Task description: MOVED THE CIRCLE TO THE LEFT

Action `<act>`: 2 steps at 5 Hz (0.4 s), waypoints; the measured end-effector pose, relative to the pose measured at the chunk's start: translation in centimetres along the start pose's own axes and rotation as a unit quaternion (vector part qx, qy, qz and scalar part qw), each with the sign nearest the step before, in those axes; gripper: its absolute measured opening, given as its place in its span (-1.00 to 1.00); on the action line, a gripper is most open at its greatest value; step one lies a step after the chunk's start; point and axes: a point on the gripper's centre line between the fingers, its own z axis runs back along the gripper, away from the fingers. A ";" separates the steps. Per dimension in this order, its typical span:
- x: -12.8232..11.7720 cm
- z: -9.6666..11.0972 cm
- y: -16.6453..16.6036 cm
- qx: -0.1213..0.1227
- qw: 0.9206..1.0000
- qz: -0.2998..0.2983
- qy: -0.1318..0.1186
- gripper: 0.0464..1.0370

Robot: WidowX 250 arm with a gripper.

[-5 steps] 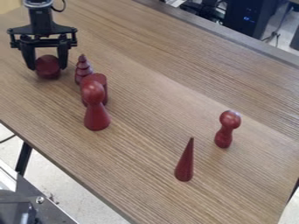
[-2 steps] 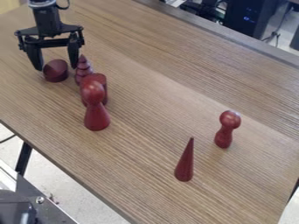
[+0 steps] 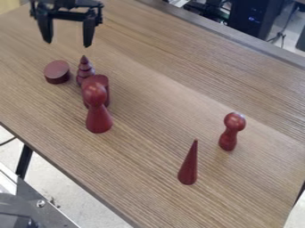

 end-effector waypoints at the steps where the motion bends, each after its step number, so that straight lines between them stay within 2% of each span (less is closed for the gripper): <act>1: -0.6 2.1 -1.7 0.010 0.999 -0.041 -0.012 0.93; 2: -1.1 2.4 -3.0 -0.027 0.995 -0.095 -0.019 0.93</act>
